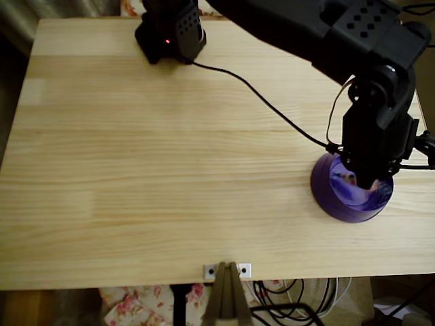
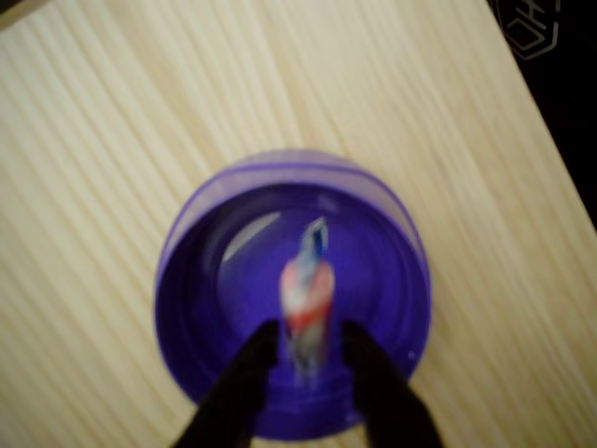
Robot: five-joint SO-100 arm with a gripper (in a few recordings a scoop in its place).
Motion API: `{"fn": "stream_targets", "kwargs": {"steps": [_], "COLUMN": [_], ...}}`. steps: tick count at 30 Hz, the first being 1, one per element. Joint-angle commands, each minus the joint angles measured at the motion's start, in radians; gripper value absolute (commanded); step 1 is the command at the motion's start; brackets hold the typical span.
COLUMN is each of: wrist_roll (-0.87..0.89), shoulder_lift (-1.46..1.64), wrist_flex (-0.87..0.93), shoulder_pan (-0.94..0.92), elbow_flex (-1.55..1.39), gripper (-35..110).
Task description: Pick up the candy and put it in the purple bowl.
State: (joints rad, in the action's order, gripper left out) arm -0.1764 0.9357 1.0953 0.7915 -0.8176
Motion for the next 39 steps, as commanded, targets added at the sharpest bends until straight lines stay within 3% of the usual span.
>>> {"fn": "stream_targets", "kwargs": {"steps": [1, 7, 11, 24, 39], "wrist_roll": [-0.015, -0.009, 0.021, 0.052, -0.054], "shoulder_lift": [0.064, 0.094, 0.184, 0.655, 1.436], "wrist_flex": [0.011, 0.037, 0.086, 0.434, 0.348], "shoulder_pan": [-0.006, -0.012, -0.031, -0.196, -0.690], "elbow_flex": [0.118, 0.118, 0.118, 0.097, -0.808], "gripper": [16, 17, 2, 0, 0]}}
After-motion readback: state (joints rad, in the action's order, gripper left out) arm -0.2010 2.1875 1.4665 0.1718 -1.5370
